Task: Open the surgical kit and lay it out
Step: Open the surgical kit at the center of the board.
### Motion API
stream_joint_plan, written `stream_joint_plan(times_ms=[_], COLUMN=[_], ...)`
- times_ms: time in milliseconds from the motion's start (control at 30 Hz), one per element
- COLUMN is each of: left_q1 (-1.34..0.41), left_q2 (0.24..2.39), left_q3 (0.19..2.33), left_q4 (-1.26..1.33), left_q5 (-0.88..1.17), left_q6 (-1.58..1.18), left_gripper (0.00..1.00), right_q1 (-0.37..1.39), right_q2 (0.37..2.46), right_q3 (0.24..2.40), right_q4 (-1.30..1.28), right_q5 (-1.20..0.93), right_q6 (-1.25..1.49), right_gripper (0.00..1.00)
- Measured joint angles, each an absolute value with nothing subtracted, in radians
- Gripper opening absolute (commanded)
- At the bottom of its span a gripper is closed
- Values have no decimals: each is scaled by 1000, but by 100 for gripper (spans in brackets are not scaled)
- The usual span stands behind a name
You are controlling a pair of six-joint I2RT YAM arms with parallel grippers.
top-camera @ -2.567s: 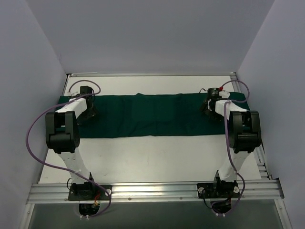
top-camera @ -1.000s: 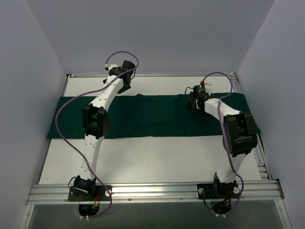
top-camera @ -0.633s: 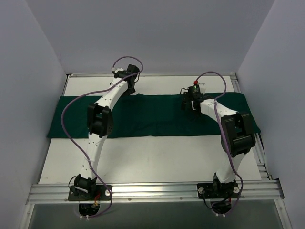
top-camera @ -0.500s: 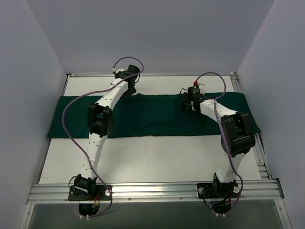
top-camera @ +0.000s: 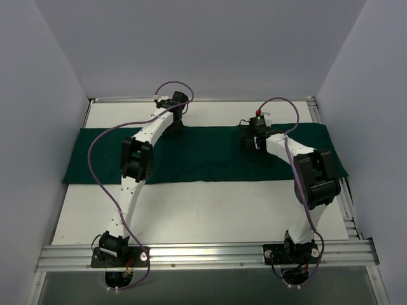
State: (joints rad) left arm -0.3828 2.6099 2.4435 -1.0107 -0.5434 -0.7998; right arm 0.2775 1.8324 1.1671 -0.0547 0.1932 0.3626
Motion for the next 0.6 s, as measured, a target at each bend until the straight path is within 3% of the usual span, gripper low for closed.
stream_joint_plan(times_ms=[200,367,600], left_q1=[-384,-384,-385], left_q2=[2619,2619,2619], left_q3=[2451,2452,2452], left_q4=[-1001,-996,-987], left_q5=[-543,-542,-543], left_q6=[-796,-788,-772], left_gripper=[59,41,24], right_q1=[278,279,279], right_q2=[1832,1832,1832], right_q3=[1161,1161,1159], right_q4=[-51,-49,-48], right_q5=[193,193,194], right_q6=[361,361,361], right_gripper=[91,91,91])
